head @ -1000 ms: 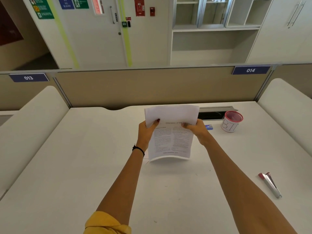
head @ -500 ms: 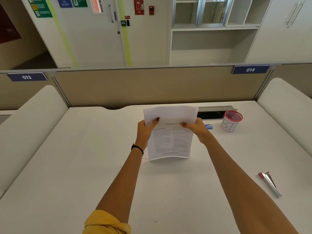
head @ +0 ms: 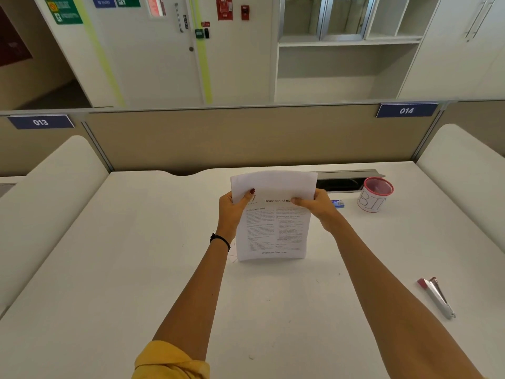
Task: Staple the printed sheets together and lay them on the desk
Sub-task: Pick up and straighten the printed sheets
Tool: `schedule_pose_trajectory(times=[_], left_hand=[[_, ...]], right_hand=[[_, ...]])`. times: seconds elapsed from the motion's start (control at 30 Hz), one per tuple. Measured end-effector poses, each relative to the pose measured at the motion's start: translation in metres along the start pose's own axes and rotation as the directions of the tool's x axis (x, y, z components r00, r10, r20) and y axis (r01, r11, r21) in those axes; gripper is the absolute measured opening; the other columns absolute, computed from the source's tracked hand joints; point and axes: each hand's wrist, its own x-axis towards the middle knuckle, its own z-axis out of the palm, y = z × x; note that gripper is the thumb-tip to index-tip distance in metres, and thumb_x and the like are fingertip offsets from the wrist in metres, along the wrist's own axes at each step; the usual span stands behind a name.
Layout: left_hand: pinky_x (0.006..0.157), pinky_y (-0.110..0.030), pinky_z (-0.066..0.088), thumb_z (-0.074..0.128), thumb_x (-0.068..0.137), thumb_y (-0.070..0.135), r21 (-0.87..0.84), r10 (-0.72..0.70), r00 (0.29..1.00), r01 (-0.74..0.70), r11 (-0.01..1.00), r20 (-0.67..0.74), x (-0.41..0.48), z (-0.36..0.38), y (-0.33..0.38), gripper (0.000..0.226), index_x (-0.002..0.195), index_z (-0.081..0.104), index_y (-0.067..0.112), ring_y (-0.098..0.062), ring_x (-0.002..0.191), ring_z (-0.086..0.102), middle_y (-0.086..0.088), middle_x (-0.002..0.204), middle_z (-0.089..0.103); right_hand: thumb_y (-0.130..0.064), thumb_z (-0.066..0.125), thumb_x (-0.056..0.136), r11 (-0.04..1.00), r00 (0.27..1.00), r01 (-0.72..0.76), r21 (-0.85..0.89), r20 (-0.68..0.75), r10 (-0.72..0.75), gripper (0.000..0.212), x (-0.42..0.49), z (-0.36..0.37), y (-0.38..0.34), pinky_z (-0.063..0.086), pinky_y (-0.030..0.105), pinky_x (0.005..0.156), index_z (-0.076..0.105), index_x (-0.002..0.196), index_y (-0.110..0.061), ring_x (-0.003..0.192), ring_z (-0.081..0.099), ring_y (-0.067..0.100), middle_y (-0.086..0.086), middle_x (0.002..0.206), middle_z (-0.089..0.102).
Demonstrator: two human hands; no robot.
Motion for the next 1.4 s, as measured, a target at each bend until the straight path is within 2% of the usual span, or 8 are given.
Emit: schedule_pose_trajectory(times=[0.17, 0.33, 0.47, 0.73, 0.9, 1.03, 1.23, 1.4], left_hand=[[0.053, -0.012, 0.05, 0.059, 0.087, 0.027, -0.023, 0.008, 0.999, -0.008, 1.0, -0.034, 0.002, 0.001, 0.001, 0.008, 0.08, 0.06, 0.025, -0.014, 0.07, 0.063, 0.003, 0.079, 0.065], [0.056, -0.018, 0.053, 0.052, 0.091, 0.029, -0.001, 0.019, 0.997, -0.019, 1.0, -0.078, 0.007, -0.001, -0.006, 0.023, 0.074, 0.058, 0.015, -0.013, 0.063, 0.062, -0.001, 0.074, 0.065], [0.053, -0.017, 0.049, 0.044, 0.095, 0.031, -0.009, 0.037, 0.995, -0.038, 0.999, -0.09, 0.008, -0.002, -0.009, 0.032, 0.073, 0.054, 0.009, -0.003, 0.054, 0.059, -0.003, 0.069, 0.061], [0.052, -0.017, 0.049, 0.032, 0.098, 0.034, -0.09, 0.008, 0.994, -0.018, 0.996, -0.109, 0.007, -0.002, -0.001, 0.036, 0.073, 0.053, 0.019, -0.009, 0.058, 0.058, -0.002, 0.071, 0.059], [0.058, -0.023, 0.048, 0.037, 0.096, 0.035, 0.014, 0.045, 0.997, -0.044, 0.999, -0.063, 0.005, -0.004, -0.016, 0.035, 0.083, 0.056, 0.01, -0.019, 0.067, 0.058, -0.005, 0.076, 0.062], [0.062, -0.02, 0.055, 0.044, 0.094, 0.031, -0.003, 0.036, 0.997, -0.036, 0.999, -0.067, 0.001, -0.004, -0.025, 0.023, 0.091, 0.056, 0.012, -0.019, 0.076, 0.064, -0.002, 0.086, 0.066], [0.055, -0.012, 0.049, 0.045, 0.095, 0.024, -0.057, 0.068, 0.988, -0.076, 0.995, -0.139, 0.002, 0.0, -0.011, 0.024, 0.074, 0.054, 0.016, -0.001, 0.059, 0.061, -0.001, 0.075, 0.062], [0.058, -0.022, 0.051, 0.05, 0.092, 0.028, -0.026, 0.058, 0.991, -0.062, 0.998, -0.117, 0.004, 0.0, -0.016, 0.025, 0.074, 0.056, 0.012, -0.01, 0.062, 0.06, -0.003, 0.072, 0.063]], right_hand=[[-0.01, 0.067, 0.082, 1.0, 1.0, 0.024, 0.018, 0.003, -0.024, 0.029, 0.002, -0.002, -0.004, 0.054, 0.033, 0.074, 0.058, 0.109, -0.007, 0.093, 0.061, 0.025, 0.011, 0.104, 0.062], [-0.01, 0.067, 0.081, 0.999, 1.0, 0.004, 0.037, 0.002, -0.004, 0.027, 0.004, -0.001, -0.005, 0.052, 0.039, 0.08, 0.058, 0.106, -0.008, 0.093, 0.06, 0.024, 0.011, 0.102, 0.062], [-0.01, 0.067, 0.082, 0.999, 1.0, 0.008, 0.049, 0.009, -0.008, 0.025, 0.005, 0.0, -0.004, 0.053, 0.043, 0.084, 0.058, 0.105, -0.01, 0.095, 0.061, 0.026, 0.011, 0.103, 0.062], [-0.011, 0.068, 0.081, 0.996, 0.999, 0.035, 0.082, 0.005, -0.036, 0.021, 0.008, 0.001, -0.009, 0.055, 0.041, 0.08, 0.061, 0.101, -0.008, 0.09, 0.064, 0.026, 0.011, 0.099, 0.065], [-0.01, 0.065, 0.084, 0.999, 1.0, 0.0, 0.041, 0.023, -0.001, 0.018, 0.002, 0.003, 0.005, 0.052, 0.023, 0.064, 0.06, 0.101, -0.008, 0.081, 0.063, 0.013, 0.005, 0.098, 0.063], [-0.009, 0.064, 0.084, 0.998, 0.999, 0.032, 0.056, 0.017, -0.033, 0.019, 0.002, 0.003, 0.008, 0.053, 0.024, 0.067, 0.06, 0.102, -0.005, 0.085, 0.063, 0.019, 0.007, 0.099, 0.063], [-0.01, 0.065, 0.083, 0.993, 0.996, 0.092, 0.071, 0.002, -0.092, 0.016, 0.004, 0.004, -0.001, 0.055, 0.029, 0.072, 0.062, 0.098, -0.006, 0.085, 0.065, 0.019, 0.007, 0.094, 0.065], [-0.015, 0.07, 0.08, 0.997, 0.997, 0.062, 0.056, 0.032, -0.064, 0.03, 0.001, 0.005, -0.009, 0.054, 0.022, 0.065, 0.058, 0.107, -0.013, 0.085, 0.063, 0.013, 0.002, 0.095, 0.063]])
